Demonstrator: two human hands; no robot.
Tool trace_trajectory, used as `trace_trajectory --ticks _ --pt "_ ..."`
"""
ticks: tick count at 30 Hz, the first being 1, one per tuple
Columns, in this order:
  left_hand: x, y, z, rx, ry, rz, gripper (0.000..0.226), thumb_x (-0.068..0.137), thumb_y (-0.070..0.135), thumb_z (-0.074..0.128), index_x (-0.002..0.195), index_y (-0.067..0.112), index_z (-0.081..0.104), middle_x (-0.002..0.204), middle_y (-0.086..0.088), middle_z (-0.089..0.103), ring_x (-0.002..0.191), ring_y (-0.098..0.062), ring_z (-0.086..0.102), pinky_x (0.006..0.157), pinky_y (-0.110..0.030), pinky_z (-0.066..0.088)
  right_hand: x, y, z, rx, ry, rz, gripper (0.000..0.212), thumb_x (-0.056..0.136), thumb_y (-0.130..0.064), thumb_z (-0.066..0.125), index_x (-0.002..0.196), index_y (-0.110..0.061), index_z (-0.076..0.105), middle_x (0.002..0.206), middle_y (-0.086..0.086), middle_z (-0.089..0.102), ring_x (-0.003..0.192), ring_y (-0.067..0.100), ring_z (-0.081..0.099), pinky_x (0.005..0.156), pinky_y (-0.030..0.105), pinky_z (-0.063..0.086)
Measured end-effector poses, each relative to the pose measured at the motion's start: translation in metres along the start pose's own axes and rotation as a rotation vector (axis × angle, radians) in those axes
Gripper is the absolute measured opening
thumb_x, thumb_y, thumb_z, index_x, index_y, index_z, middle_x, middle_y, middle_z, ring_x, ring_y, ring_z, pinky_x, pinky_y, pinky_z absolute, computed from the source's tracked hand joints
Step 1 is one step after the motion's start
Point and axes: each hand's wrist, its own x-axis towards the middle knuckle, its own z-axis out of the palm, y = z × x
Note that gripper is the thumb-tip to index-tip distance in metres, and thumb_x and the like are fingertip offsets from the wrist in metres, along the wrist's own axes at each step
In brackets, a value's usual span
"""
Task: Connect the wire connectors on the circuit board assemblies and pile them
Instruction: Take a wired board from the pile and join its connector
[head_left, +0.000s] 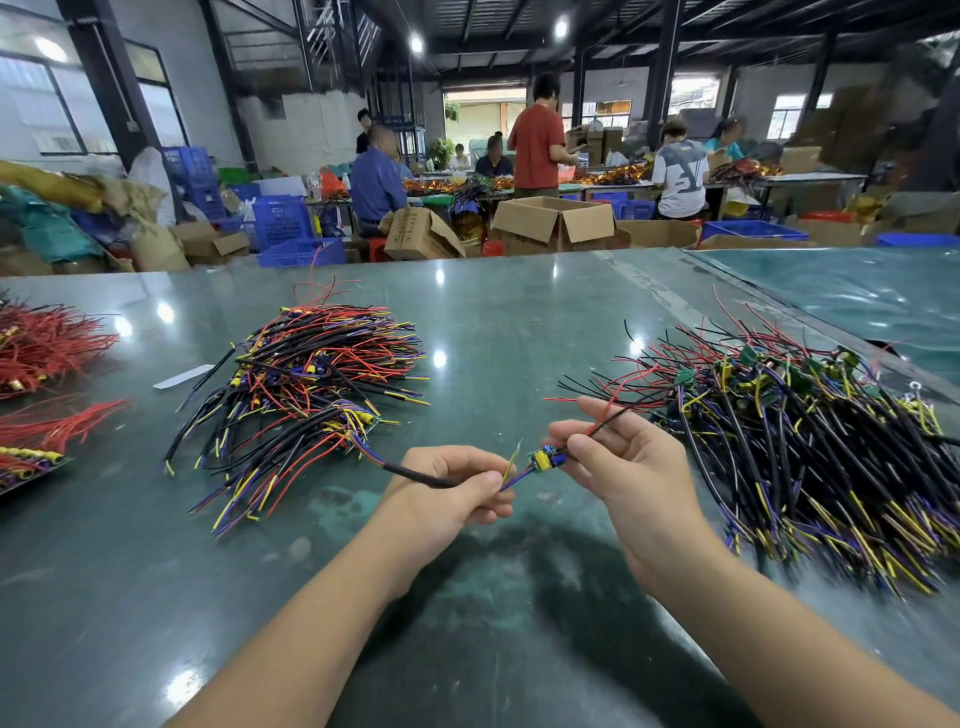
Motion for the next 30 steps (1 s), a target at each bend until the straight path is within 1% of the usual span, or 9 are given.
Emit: trace_trajectory --ticks 1,3,6,10,14,17,23,27,30 --pt "0.0001 -0.0003 0.0007 0.009 0.002 0.016 0.022 0.091 -0.003 0.055 0.090 0.015 0.068 0.067 -0.006 0.071 0.064 -0.015 0.070 0.061 -0.019 0.055 0.0001 -0.0001 -0.0003 0.000 0.004 0.003 0.029 0.089 0.014 0.049 0.101 -0.009 0.059 0.074 0.002 0.073 0.069 0.011 0.069 0.071 0.023 0.058" --pt "0.0009 -0.0007 0.0011 0.022 0.023 0.063 0.022 0.091 -0.002 0.055 0.096 0.018 0.062 0.067 -0.008 0.071 0.066 -0.019 0.071 0.061 -0.021 0.055 0.0008 -0.0008 -0.0011 0.007 0.012 0.013 0.028 0.090 0.014 0.048 0.099 -0.010 0.059 0.074 0.002 0.073 0.069 0.011 0.069 0.068 0.022 0.058" --pt "0.0022 -0.0011 0.0006 0.061 0.043 0.118 0.017 0.091 -0.002 0.055 0.089 0.014 0.057 0.068 -0.011 0.071 0.066 -0.020 0.071 0.062 -0.023 0.055 0.0015 -0.0012 -0.0019 0.014 0.017 0.021 0.028 0.090 0.014 0.048 0.099 -0.010 0.059 0.074 0.002 0.073 0.068 0.011 0.069 0.065 0.019 0.056" --pt "0.0028 -0.0028 0.0014 0.061 0.058 0.142 0.017 0.090 -0.004 0.055 0.082 0.009 0.061 0.067 -0.010 0.071 0.066 -0.018 0.069 0.063 -0.023 0.056 0.0012 -0.0013 -0.0016 0.024 0.022 0.021 0.028 0.089 0.014 0.048 0.100 -0.009 0.059 0.074 0.003 0.073 0.070 0.012 0.069 0.067 0.021 0.057" --pt "0.0037 -0.0029 0.0021 0.027 0.077 0.153 0.017 0.090 -0.003 0.057 0.084 0.010 0.065 0.066 -0.008 0.071 0.066 -0.017 0.069 0.064 -0.023 0.057 0.0015 -0.0017 -0.0011 0.028 0.030 0.022 0.027 0.090 0.014 0.048 0.100 -0.010 0.059 0.075 0.003 0.073 0.072 0.013 0.070 0.071 0.023 0.058" --pt "0.0038 -0.0045 0.0032 0.023 0.087 0.142 0.020 0.089 -0.003 0.058 0.084 0.014 0.068 0.067 -0.004 0.072 0.066 -0.015 0.070 0.063 -0.020 0.055 0.0018 -0.0016 -0.0012 0.022 0.032 0.025 0.027 0.090 0.014 0.048 0.102 -0.009 0.059 0.076 0.003 0.073 0.072 0.013 0.070 0.071 0.023 0.058" --pt "0.0066 -0.0065 0.0004 0.090 0.139 0.179 0.013 0.087 -0.002 0.061 0.084 0.011 0.061 0.065 -0.002 0.071 0.061 -0.011 0.068 0.059 -0.016 0.051 0.0010 0.0002 -0.0010 0.017 0.026 0.035 0.027 0.090 0.013 0.049 0.103 -0.009 0.059 0.075 0.003 0.073 0.072 0.012 0.070 0.066 0.020 0.056" --pt "0.0056 -0.0059 0.0014 0.090 0.122 0.165 0.020 0.088 -0.001 0.061 0.084 0.017 0.069 0.068 0.000 0.073 0.063 -0.008 0.067 0.060 -0.014 0.050 0.0009 0.0005 -0.0008 0.020 0.025 0.033 0.027 0.090 0.013 0.048 0.104 -0.008 0.058 0.075 0.003 0.073 0.072 0.013 0.070 0.066 0.019 0.056" --pt "0.0051 -0.0050 0.0030 0.066 0.111 0.142 0.025 0.089 -0.001 0.060 0.084 0.021 0.071 0.069 -0.001 0.073 0.066 -0.007 0.068 0.063 -0.013 0.050 0.0009 -0.0001 -0.0006 0.015 0.030 0.018 0.027 0.090 0.013 0.048 0.102 -0.009 0.058 0.075 0.003 0.073 0.071 0.012 0.070 0.067 0.020 0.057"
